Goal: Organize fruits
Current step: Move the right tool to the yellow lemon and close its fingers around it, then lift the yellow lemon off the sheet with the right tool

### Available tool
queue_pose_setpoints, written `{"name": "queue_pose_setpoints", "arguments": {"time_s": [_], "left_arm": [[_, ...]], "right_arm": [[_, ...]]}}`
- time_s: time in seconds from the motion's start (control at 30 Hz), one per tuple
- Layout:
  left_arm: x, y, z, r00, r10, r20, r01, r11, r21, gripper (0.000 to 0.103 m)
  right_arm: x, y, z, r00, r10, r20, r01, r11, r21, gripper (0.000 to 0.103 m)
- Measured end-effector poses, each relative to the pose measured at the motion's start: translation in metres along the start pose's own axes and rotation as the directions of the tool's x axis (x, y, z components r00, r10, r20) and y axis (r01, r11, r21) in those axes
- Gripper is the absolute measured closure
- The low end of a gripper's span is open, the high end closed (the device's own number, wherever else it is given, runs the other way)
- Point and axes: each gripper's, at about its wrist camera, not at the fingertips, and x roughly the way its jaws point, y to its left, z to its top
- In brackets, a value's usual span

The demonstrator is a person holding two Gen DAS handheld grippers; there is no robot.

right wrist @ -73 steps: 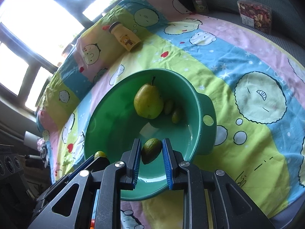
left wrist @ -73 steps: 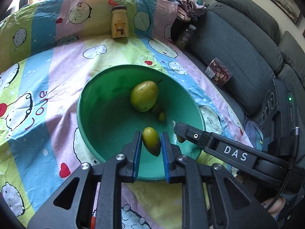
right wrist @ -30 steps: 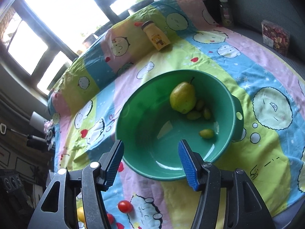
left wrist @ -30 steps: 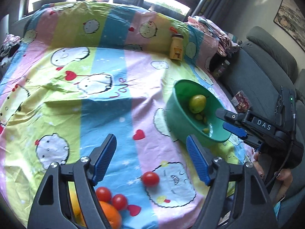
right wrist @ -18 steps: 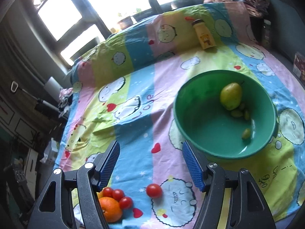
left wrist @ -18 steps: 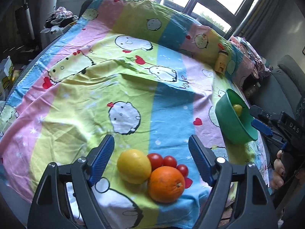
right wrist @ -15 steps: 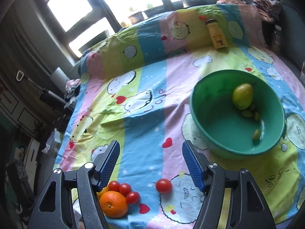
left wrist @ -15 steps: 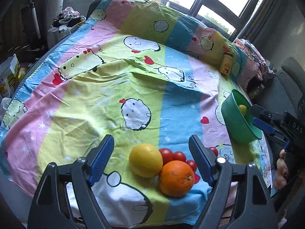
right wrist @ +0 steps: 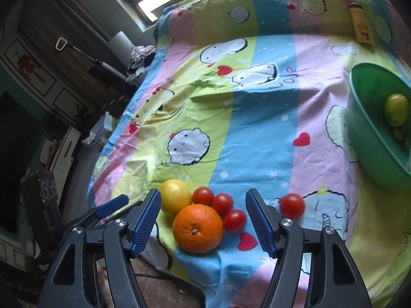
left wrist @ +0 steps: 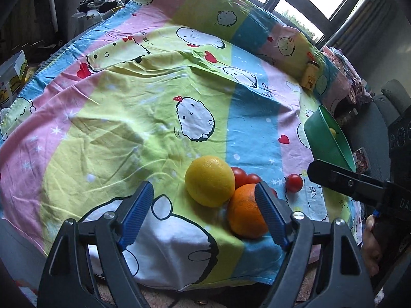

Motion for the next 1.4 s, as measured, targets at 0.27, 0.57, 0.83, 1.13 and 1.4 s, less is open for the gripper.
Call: {"name": "queue_pose_setpoints", "arguments": {"time_s": [0.27,0.57,0.83,1.13,1.4], "left_arm": [[0.009,-0.01,-0.004,1.0,-0.023,0.006,0.023,0.999,0.03,0.026],[0.023,-0.012,-0.003,1.0,-0.024,-0.005,0.024,0.999,0.026,0.043],[0.029,-0.007,-0.003,0.999,-0.035,-0.025,0.035,0.999,-0.002,0.048],[0.032,-0.003,-0.002,0.999,-0.045,-0.029,0.044,0.999,-0.012,0.049],[0.032,-0.004,0.003,1.0,-0.018,-0.017,0.017,1.0,-0.009,0.056]], "right_arm": [[0.027,-0.004,0.009,0.989,0.136,-0.052,-0.131,0.988,0.084,0.034],[0.067,0.01,0.018,0.977,0.162,-0.137,-0.153,0.985,0.076,0.052],[0.086,0.017,0.021,0.974,0.116,-0.195,-0.112,0.993,0.032,0.053],[0.099,0.026,0.02,0.969,0.092,-0.228,-0.101,0.994,-0.029,0.056],[0.096,0.027,0.02,0.975,0.07,-0.211,-0.08,0.996,-0.04,0.056]]}}
